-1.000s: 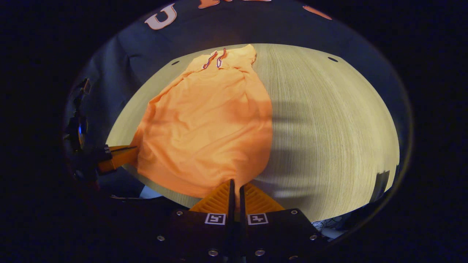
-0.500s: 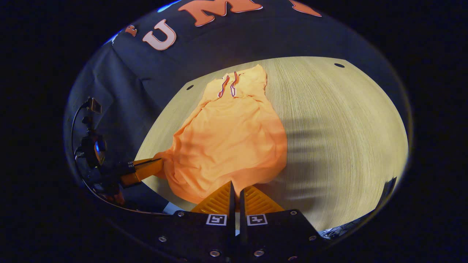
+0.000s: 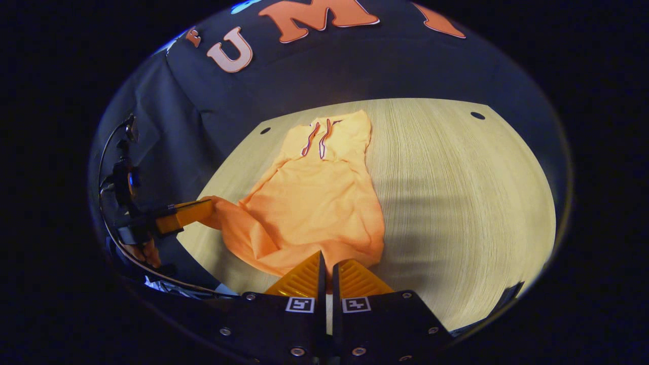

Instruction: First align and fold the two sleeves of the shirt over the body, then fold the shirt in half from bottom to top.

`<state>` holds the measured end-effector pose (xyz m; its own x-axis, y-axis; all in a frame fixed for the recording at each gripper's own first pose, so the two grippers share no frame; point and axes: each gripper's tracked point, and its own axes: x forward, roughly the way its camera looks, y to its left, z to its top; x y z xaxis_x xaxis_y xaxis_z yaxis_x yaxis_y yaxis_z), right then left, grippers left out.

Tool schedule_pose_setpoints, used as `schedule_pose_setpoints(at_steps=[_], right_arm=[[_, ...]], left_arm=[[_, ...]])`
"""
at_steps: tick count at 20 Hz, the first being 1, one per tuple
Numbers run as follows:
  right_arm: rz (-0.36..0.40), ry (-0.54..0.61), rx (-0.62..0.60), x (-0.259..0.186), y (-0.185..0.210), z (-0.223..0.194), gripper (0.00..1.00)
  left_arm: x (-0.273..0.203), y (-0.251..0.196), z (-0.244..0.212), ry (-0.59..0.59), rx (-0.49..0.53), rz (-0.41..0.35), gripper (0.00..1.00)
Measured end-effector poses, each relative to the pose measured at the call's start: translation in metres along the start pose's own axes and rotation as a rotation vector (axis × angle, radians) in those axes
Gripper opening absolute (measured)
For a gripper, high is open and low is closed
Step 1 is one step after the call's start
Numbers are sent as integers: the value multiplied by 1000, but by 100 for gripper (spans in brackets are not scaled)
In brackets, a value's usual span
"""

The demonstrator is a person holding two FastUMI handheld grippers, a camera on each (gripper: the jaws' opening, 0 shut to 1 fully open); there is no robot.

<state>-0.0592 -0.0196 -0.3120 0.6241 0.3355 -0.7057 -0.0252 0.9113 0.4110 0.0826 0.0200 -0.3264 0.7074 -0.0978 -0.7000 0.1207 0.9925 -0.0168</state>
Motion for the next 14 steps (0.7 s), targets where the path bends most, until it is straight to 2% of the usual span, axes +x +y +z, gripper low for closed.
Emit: schedule_pose_setpoints(at_steps=[6, 14], right_arm=[[-25, -48, 24, 19, -1, 61, 6], [-65, -52, 25, 53, -9, 117, 6]], left_arm=[[27, 7, 54, -20, 19, -45, 1], [74, 13, 121, -21, 49, -99, 1]])
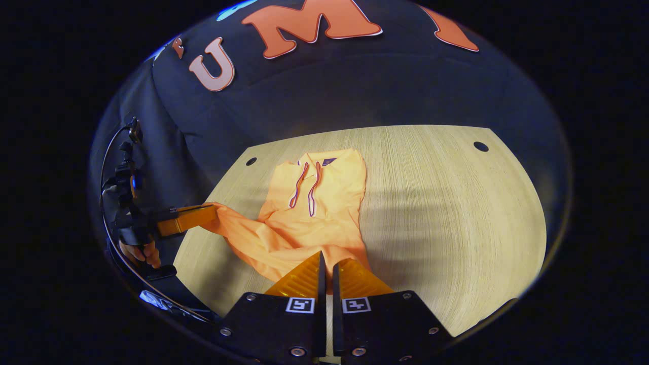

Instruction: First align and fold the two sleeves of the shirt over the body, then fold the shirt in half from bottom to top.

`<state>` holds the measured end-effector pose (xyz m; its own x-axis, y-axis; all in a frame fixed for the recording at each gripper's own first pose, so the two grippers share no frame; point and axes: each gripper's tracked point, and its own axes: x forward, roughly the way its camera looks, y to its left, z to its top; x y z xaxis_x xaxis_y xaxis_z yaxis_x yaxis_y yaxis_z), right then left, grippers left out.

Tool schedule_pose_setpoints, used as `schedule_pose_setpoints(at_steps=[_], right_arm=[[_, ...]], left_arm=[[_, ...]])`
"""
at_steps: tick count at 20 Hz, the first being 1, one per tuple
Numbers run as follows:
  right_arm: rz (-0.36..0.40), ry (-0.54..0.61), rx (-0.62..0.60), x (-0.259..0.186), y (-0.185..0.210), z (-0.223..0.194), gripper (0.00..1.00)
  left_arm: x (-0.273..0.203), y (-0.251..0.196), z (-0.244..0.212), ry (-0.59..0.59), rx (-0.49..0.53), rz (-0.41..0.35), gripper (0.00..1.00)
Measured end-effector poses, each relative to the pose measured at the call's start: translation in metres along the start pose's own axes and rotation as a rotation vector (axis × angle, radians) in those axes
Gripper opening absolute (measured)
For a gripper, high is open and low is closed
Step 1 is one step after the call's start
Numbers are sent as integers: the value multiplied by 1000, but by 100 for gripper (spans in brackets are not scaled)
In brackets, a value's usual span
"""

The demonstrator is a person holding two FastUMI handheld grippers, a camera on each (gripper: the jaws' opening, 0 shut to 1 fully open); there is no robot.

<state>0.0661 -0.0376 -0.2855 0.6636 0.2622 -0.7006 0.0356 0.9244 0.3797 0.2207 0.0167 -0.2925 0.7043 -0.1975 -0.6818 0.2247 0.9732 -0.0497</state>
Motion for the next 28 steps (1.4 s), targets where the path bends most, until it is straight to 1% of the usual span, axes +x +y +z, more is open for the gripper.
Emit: schedule_pose_setpoints(at_steps=[4, 8, 12, 14, 18, 21, 25, 27, 28], right_arm=[[-8, 10, 8, 22, -4, 27, 6], [-20, 9, -4, 47, -10, 59, 6], [-33, 14, -11, 73, -16, 88, 6], [-27, 29, -6, 84, -17, 95, 6], [-43, 63, -19, 125, -27, 117, 6], [-47, 92, 19, 152, -35, 127, 6], [-51, 112, 122, 179, -42, 137, 6], [-35, 109, 175, 190, -42, 146, 5], [-30, 104, 207, 192, -40, 152, 6]], left_arm=[[30, 8, 22, 29, -6, -28, 1], [59, 20, 48, 40, 0, -34, 1], [88, 34, 72, 52, -40, -47, 1], [104, 45, 83, 52, -46, -41, 1], [139, 57, 95, 84, -72, -51, 1], [166, 70, 95, 118, -119, -59, 1], [191, 78, 99, 128, -137, -54, 1], [203, 77, 100, 126, -146, -56, 3], [204, 77, 103, 124, -155, -56, 10]])
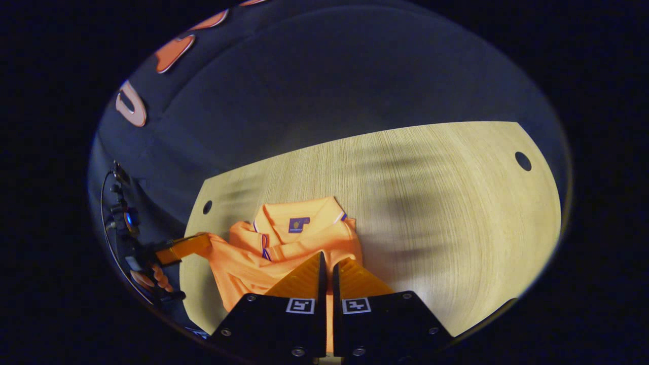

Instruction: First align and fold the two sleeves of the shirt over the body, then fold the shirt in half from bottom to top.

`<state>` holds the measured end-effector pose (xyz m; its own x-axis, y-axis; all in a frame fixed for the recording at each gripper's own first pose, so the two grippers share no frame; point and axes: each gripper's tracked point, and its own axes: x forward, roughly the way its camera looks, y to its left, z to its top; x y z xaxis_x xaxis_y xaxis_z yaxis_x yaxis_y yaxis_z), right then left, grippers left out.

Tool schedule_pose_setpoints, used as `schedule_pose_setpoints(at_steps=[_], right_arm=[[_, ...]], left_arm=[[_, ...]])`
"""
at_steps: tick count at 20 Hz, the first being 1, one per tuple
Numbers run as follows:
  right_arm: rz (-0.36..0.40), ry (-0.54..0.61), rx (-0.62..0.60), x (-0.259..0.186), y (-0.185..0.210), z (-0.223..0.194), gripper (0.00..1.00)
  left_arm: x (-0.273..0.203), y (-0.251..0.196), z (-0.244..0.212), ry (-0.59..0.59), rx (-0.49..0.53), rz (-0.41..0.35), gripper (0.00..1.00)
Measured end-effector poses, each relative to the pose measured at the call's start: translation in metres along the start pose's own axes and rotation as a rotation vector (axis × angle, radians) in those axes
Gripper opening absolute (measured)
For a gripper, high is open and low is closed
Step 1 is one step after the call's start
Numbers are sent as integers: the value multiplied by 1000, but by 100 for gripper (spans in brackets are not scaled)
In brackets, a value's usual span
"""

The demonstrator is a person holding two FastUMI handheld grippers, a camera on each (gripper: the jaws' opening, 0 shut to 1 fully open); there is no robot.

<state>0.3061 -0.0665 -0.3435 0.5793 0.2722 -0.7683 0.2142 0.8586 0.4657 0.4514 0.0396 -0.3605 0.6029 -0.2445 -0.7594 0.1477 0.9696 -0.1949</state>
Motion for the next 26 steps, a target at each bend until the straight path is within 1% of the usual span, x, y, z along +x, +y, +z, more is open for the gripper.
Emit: schedule_pose_setpoints(at_steps=[1, 2, 3, 4, 5, 6, 7, 8, 9, 10, 11, 12, 14, 18, 22, 26], right_arm=[[12, -18, 28, 2, 3, 6, 8], [21, -50, 42, 4, 5, 17, 23], [17, -81, 47, 3, 3, 23, 31], [8, -93, 43, 3, 2, 26, 38], [-1, -99, 34, -1, -1, 26, 51], [-13, -96, 20, -3, -4, 24, 60], [-26, -92, -1, -4, -6, 21, 63], [-47, -97, -25, -7, -11, 20, 70], [-58, -106, -54, -13, -12, 19, 73], [-67, -125, -82, -20, -12, 21, 78], [-69, -142, -110, -30, -10, 23, 80], [-77, -161, -137, -40, -9, 24, 86], [-90, -200, -179, -56, -6, 24, 92], [-91, -255, -235, -96, 2, 14, 96], [-91, -315, -285, -137, 7, -2, 96], [-89, -393, -337, -177, 23, -13, 96]], left_arm=[[5, 1, 2, -19, -4, 8, 14], [6, 0, 12, -51, -6, 12, 29], [7, -3, 21, -86, -3, 5, 45], [6, -3, 30, -114, 19, 15, 60], [3, -5, 43, -157, 43, 19, 61], [1, -8, 54, -183, 69, 24, 67], [-2, -11, 58, -191, 91, 22, 82], [-5, -15, 57, -188, 109, 29, 83], [-8, -17, 58, -186, 114, 39, 87], [-14, -19, 58, -185, 107, 43, 88], [-21, -22, 58, -189, 94, 41, 88], [-28, -24, 58, -194, 80, 40, 91], [-45, -29, 56, -205, 69, 49, 95], [-89, -43, 54, -270, 78, 67, 98], [-139, -65, 44, -341, 80, 72, 98], [-187, -83, 25, -396, 106, 86, 98]])
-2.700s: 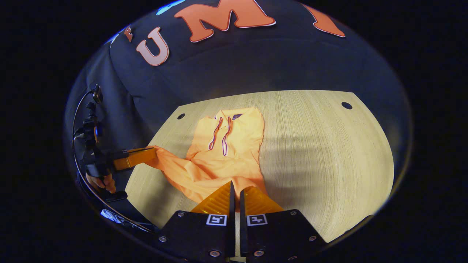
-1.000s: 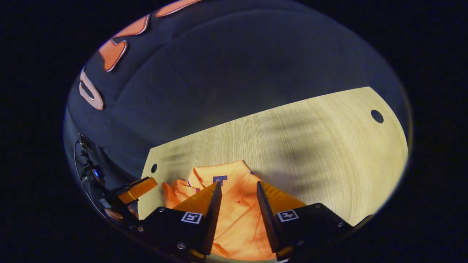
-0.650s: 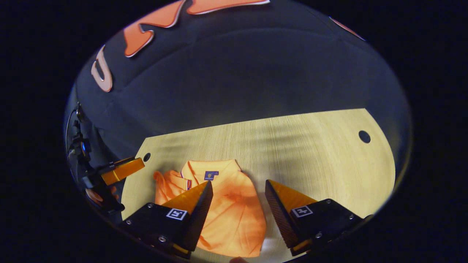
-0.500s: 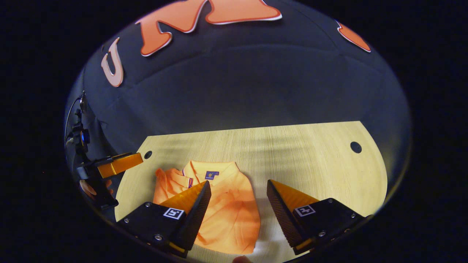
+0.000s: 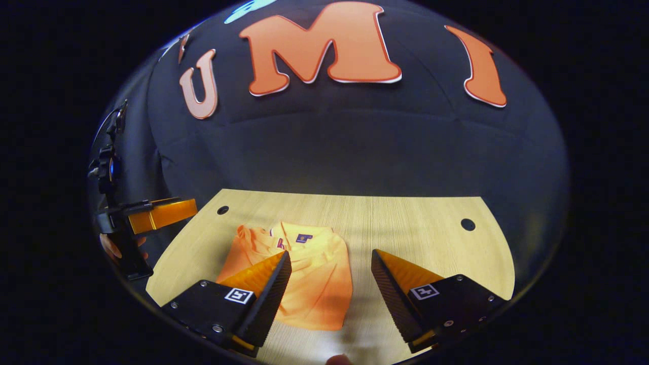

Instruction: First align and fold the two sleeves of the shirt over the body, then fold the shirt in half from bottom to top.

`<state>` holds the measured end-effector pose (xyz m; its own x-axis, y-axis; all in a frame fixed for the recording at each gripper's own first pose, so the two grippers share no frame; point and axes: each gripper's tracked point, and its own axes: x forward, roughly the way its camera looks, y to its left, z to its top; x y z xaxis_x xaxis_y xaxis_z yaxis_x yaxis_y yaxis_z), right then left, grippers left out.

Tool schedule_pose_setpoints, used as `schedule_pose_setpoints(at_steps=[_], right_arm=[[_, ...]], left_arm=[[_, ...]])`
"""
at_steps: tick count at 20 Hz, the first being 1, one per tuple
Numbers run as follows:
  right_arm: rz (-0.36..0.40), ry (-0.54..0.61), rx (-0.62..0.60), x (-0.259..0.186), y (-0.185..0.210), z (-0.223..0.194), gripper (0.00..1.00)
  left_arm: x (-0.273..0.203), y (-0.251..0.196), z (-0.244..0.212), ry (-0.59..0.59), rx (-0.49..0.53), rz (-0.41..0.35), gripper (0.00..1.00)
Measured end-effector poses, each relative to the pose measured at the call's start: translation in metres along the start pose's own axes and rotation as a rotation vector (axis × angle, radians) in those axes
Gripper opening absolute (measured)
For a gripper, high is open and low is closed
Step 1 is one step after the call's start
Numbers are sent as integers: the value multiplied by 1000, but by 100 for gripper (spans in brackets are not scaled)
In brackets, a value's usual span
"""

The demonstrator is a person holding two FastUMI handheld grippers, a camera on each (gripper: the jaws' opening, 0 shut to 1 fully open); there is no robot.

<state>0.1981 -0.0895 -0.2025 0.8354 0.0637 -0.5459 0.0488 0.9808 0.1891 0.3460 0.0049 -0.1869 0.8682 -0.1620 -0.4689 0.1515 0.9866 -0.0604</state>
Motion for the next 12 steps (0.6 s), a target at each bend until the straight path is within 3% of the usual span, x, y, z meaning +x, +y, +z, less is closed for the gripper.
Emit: schedule_pose_setpoints(at_steps=[7, 12], right_arm=[[26, -109, -51, -63, 25, -3, 97], [29, -215, -88, -106, 35, -1, 98]], left_arm=[[-86, -21, 8, -126, -10, 21, 98], [-147, -32, 6, -236, 46, 61, 98]])
